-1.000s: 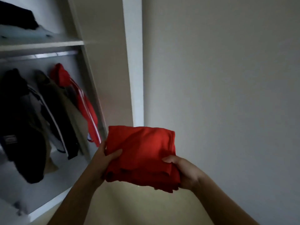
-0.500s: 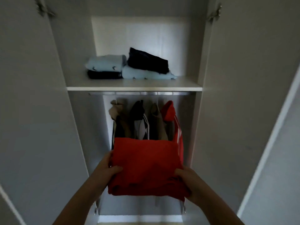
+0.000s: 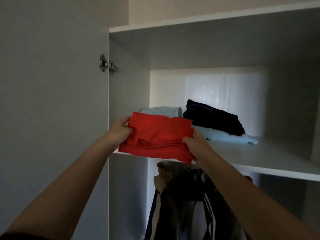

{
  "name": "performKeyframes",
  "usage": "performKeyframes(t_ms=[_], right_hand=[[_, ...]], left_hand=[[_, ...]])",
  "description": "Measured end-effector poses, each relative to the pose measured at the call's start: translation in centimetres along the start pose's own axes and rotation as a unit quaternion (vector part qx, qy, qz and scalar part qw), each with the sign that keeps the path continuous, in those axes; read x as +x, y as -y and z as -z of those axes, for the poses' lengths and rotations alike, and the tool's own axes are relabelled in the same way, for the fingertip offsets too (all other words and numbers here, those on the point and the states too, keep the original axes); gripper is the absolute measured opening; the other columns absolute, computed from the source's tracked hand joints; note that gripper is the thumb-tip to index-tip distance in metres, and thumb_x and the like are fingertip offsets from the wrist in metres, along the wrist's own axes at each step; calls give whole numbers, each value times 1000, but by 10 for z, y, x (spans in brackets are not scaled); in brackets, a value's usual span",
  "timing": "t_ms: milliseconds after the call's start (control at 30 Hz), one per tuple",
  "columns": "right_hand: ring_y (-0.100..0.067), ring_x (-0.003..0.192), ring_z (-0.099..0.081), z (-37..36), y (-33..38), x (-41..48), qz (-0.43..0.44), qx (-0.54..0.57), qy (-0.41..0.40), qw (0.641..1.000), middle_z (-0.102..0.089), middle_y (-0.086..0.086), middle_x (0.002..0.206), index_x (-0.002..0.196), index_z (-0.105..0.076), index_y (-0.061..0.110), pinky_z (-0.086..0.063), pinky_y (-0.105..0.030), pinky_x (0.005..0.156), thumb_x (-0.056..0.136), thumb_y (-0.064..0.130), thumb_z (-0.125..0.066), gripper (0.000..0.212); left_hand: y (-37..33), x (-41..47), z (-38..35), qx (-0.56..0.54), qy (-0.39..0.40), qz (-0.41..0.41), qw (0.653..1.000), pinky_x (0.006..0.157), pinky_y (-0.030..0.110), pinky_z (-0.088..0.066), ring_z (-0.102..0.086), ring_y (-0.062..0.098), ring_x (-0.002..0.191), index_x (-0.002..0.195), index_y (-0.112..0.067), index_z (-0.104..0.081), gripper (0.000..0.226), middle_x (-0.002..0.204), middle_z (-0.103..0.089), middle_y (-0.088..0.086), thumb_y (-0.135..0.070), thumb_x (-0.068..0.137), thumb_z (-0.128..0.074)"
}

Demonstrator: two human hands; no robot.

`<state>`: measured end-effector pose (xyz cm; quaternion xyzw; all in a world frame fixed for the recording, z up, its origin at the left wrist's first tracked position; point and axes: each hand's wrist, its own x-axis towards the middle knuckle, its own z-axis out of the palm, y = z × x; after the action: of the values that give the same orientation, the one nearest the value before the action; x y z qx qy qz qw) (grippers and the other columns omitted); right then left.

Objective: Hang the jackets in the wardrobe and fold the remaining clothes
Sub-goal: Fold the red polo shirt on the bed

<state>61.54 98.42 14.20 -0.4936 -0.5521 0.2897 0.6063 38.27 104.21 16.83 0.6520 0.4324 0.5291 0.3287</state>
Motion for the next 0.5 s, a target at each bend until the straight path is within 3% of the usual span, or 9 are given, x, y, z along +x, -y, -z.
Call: performKeyframes(t_ms=[33,100,167,200,267,300,333,433,500], right_hand=[[-23,103,-60,-9,-1,28,13,1,-9,1000,-56,-4,122,147,-31,21,-53,-36,87,92,3,-46,60],[-23,103,-59,-26,-11,78,22,-17,-20,999,-52,-1,124,150,-23,25,-52,-33,85,91,1,-47,68],[-28,113,-56,-42,-32,120,2,-99,-13,995,-48,-8,136,149,-25,24,-49,-36,94,90,3,-49,67],[-30,118,-52,-49,-45,135,-14,-199,12,980,-44,-11,140,146,-30,24,-46,-38,99,89,8,-49,62],[-31,131,-37,-58,-67,162,-21,-445,58,893,-31,-12,147,141,-39,23,-37,-45,108,91,19,-46,51],[-31,137,-28,-62,-71,172,4,-512,62,857,-25,-9,151,140,-41,22,-31,-47,111,93,23,-43,47],[-29,139,-25,-67,-70,182,39,-529,66,845,-26,-7,151,139,-43,19,-28,-46,112,95,26,-40,45],[-35,123,-47,-88,-53,209,86,-440,118,886,-52,-20,130,124,-55,-4,-39,-36,98,99,19,-36,39],[-36,121,-48,-102,-49,223,56,-421,170,889,-52,-24,131,126,-52,-8,-37,-34,98,102,18,-33,41]], left_hand=[[4,32,-2,20,-17,-23,999,66,31,-44,-56,26,70,134,-17,-49,61,93,-63,17,15,83,-39],[22,91,-8,82,-48,-72,993,86,32,-45,-60,33,101,139,-5,-43,58,120,-59,21,16,85,-39],[53,140,-15,236,2,-67,969,108,31,-31,-45,32,129,143,-3,-36,53,143,-44,19,4,91,-45],[69,156,-18,356,46,-46,932,112,33,-27,-39,31,134,145,-6,-33,52,147,-38,18,-7,95,-46],[92,184,-18,516,91,-2,852,109,38,-34,-43,30,131,144,-12,-37,50,146,-41,15,-26,97,-45],[96,195,-18,519,86,-9,850,105,39,-40,-49,30,124,138,-16,-43,46,140,-48,14,-31,95,-45],[97,207,-18,492,70,-34,867,99,38,-44,-54,30,117,131,-17,-51,40,134,-54,14,-30,93,-45],[92,238,-20,392,23,-78,916,92,34,-45,-56,32,112,124,-14,-60,37,129,-58,16,-15,90,-45],[97,245,-24,375,64,-100,919,99,31,-38,-50,29,124,132,-13,-55,39,139,-51,15,-12,95,-43]])
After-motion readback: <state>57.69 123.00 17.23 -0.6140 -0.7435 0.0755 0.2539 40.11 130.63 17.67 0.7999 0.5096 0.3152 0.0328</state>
